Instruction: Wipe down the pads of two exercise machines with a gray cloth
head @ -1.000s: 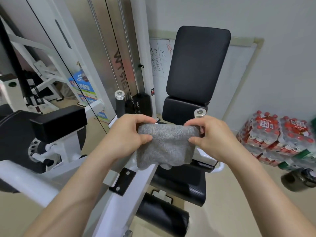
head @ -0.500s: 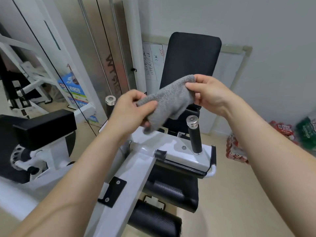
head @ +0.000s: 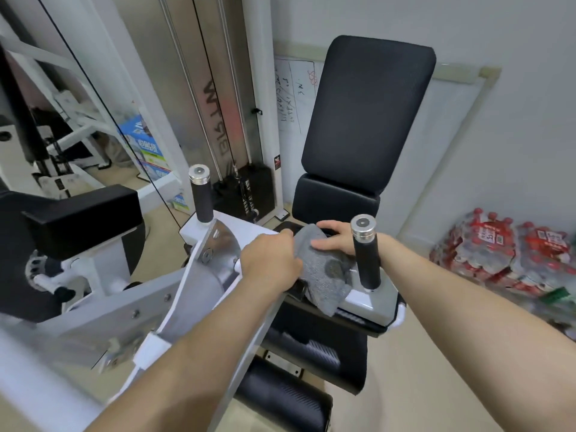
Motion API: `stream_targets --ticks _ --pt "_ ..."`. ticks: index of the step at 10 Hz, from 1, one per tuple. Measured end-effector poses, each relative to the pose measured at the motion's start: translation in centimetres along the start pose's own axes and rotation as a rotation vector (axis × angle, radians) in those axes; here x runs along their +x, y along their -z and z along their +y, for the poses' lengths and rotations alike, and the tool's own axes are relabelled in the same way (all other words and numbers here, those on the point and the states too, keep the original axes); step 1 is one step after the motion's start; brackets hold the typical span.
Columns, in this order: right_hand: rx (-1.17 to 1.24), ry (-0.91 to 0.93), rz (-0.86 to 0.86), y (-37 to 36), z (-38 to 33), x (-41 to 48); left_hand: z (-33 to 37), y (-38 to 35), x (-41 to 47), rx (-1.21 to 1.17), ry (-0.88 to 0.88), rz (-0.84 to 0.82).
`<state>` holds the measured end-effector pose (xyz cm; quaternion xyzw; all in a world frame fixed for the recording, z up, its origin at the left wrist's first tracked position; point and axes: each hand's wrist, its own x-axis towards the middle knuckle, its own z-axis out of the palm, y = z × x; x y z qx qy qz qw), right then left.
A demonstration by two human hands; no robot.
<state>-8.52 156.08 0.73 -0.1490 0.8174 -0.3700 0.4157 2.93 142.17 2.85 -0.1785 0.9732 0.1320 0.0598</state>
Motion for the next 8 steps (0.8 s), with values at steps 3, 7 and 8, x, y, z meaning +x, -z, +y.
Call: stream_targets --ticks 3,7,8 --pt "-0.107 -0.008 -0.055 1.1 1.2 -0.6 -0.1 -0.4 0.4 -0.488 -0.034 -0.188" --pt "0.135 -0.024 0.382 0.2 2.1 -5.0 1.6 -1.5 -0.9 0.113 -0.165 -0.01" --pt "0.419 0.012 0.612 -0.2 3.3 -6.4 1.2 -0.6 -1.7 -0.053 -0.208 0.084"
